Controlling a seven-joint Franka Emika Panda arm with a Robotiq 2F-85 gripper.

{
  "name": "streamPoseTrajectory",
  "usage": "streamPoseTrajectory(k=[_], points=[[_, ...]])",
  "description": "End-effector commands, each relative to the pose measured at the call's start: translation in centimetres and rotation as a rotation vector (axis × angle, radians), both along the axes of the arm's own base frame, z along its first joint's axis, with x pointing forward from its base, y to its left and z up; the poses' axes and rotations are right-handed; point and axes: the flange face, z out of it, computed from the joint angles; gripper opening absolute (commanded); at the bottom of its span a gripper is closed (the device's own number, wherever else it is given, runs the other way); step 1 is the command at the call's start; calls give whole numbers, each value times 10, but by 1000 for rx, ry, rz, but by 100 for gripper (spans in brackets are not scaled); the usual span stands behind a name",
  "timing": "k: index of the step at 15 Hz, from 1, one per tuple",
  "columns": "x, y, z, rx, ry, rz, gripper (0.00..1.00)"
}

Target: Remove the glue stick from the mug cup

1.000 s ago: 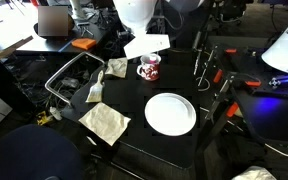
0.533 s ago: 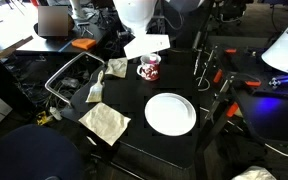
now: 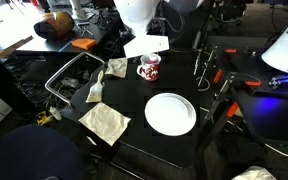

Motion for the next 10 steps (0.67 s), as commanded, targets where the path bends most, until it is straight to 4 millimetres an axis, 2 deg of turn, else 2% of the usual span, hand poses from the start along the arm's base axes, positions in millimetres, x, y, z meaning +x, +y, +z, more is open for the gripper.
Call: streamPoseTrajectory(k=[1,10], points=[[-8,4,-2,38,-26,-64,100],[-28,16,-11,98,-49,-167,100]])
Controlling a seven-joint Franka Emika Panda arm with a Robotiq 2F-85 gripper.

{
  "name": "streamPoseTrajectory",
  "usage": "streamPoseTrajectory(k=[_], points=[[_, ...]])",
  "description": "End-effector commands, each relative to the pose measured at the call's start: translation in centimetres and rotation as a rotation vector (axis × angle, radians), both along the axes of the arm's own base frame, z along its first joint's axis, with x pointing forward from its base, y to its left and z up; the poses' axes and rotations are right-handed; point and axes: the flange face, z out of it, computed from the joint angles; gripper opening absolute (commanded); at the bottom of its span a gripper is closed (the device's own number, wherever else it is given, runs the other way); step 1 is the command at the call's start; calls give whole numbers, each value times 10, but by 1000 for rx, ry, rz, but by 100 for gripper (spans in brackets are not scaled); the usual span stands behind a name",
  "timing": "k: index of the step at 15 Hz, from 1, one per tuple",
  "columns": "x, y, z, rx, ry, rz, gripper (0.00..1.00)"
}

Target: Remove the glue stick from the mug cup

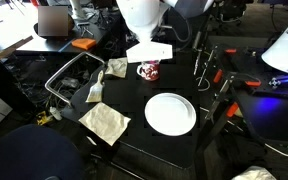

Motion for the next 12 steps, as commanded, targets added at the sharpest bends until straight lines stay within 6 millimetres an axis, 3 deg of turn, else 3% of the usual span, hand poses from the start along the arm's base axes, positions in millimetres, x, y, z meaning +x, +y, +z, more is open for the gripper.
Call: streamPoseTrajectory(k=[1,12], points=[[-10,3,1,43,-18,-48,100],[-19,8,-9,91,-7,-73,100]])
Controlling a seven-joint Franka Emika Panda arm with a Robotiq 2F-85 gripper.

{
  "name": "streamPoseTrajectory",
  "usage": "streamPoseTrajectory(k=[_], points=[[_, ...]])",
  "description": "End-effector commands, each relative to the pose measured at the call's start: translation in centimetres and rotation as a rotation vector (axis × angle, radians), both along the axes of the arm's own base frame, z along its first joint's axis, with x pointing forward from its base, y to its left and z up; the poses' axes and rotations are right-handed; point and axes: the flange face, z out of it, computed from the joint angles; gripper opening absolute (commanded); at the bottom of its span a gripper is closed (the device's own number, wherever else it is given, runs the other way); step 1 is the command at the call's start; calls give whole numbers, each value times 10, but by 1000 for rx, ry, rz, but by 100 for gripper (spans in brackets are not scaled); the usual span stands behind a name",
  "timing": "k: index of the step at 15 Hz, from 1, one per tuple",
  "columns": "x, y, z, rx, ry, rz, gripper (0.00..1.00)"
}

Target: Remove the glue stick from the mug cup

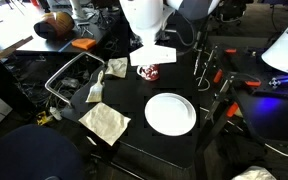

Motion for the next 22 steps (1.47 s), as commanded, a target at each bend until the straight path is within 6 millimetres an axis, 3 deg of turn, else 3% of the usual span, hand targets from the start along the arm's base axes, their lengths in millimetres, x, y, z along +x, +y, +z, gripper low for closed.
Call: streamPoseTrajectory(k=[1,8,10,18,19,22], points=[[-6,4,-2,39,-21,-23,100],[-10,6,-10,57,-12,-23,100],[-10,6,-11,61,-9,-25,74],[-11,6,-14,65,-8,-38,14],[-10,6,-13,65,-12,-40,9],[-8,8,-7,55,-27,-44,8]])
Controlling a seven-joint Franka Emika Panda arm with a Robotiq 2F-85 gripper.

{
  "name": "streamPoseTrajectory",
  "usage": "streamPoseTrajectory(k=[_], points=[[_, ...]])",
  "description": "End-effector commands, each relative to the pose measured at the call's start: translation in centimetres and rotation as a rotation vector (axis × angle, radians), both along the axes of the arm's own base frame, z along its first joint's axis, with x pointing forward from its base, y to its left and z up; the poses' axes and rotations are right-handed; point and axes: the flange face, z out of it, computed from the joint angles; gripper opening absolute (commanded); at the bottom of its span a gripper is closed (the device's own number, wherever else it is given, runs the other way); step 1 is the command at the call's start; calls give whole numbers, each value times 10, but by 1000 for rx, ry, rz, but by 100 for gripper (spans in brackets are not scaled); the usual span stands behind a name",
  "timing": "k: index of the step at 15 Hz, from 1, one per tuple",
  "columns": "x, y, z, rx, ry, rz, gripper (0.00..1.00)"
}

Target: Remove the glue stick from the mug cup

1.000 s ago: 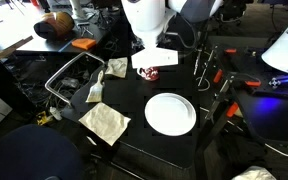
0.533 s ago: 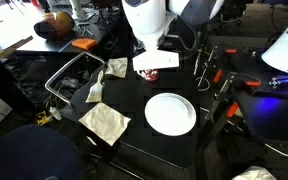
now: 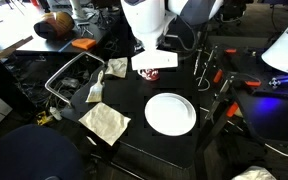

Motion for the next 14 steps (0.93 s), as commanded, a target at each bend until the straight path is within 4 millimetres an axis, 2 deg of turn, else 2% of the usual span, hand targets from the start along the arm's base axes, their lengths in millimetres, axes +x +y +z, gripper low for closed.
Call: streamPoseTrajectory(k=[1,7,14], points=[[-3,3,8,8,-39,-32,8],[0,5,31,-27,-98,-47,8],[3,16,83,-99,-177,-14,8]])
